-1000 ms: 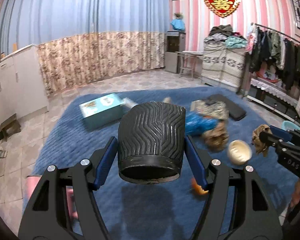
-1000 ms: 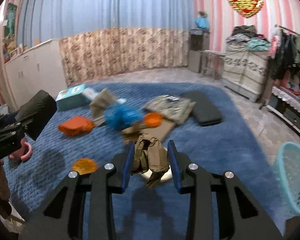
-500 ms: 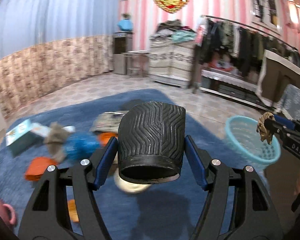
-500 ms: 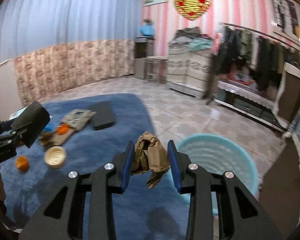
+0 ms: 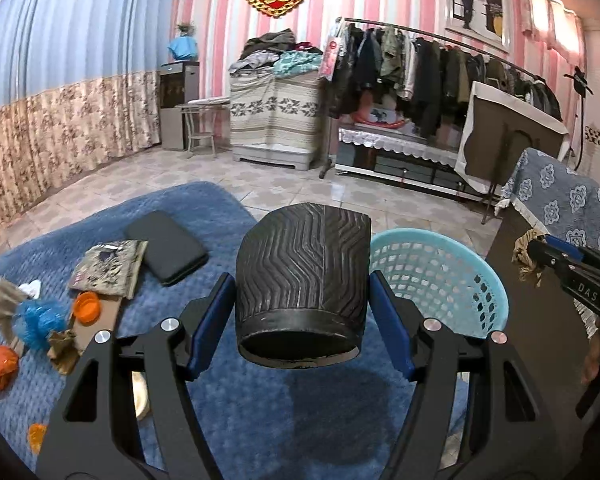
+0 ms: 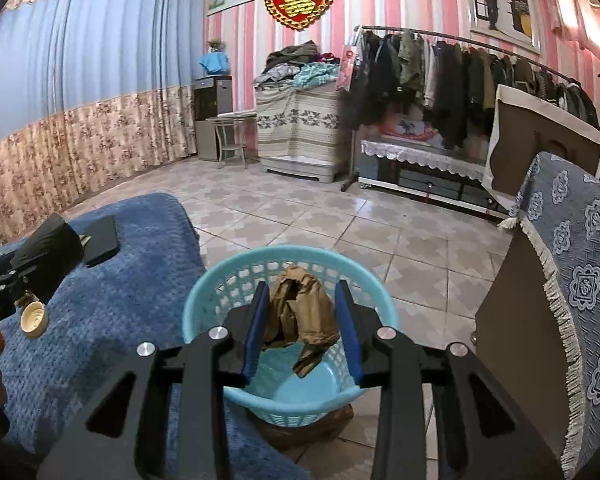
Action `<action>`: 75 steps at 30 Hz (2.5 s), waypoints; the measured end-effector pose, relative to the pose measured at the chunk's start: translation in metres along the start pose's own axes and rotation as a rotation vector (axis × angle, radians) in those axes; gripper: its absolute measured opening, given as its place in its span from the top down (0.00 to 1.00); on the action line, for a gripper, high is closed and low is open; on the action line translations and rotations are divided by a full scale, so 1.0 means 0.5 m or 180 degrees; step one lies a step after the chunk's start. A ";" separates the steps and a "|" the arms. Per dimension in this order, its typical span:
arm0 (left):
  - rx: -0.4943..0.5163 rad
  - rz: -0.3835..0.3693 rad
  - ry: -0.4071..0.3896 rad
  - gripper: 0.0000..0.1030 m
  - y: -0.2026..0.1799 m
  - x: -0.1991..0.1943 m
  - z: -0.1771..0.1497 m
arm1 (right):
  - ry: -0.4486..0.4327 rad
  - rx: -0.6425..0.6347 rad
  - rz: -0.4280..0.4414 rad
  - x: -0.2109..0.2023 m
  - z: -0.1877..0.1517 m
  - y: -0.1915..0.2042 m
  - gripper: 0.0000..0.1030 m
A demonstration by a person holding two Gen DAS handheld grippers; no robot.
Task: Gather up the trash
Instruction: 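Carry both items to the teal basket while the left tool releases the black cup inside, then open the right tool to drop the brown cloth into the basket, then move both open tools back over the rug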
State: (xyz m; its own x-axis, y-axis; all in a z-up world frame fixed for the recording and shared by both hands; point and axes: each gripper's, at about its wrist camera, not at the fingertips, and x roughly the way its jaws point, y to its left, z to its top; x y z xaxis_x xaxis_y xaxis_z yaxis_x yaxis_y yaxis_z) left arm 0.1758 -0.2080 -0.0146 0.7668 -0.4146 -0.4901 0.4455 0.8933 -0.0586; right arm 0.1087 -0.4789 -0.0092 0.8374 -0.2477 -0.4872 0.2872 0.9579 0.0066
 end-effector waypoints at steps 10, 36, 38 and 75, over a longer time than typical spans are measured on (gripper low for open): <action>0.0243 -0.0231 -0.0006 0.35 -0.085 0.071 0.025 | 0.0045 0.0301 -0.0069 0.031 -0.020 -0.053 0.67; 0.0352 -0.0035 -0.0079 0.05 -0.089 0.195 0.061 | 0.0239 0.0363 -0.0152 0.133 -0.040 -0.041 0.67; 0.0312 0.0021 -0.0083 0.05 -0.066 0.183 0.061 | 0.0232 0.0373 -0.0123 0.146 -0.037 -0.029 0.67; -0.0384 0.1047 -0.0253 0.05 0.254 -0.162 -0.004 | -0.0087 -0.0041 0.0299 0.046 0.009 0.227 0.05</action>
State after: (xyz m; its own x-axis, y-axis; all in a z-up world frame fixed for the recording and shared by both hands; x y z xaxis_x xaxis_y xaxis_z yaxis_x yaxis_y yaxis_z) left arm 0.1692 -0.0606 0.0158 0.8957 -0.1093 -0.4310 0.1147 0.9933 -0.0136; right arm 0.1625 -0.3767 -0.0156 0.8728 -0.1604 -0.4609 0.2009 0.9788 0.0398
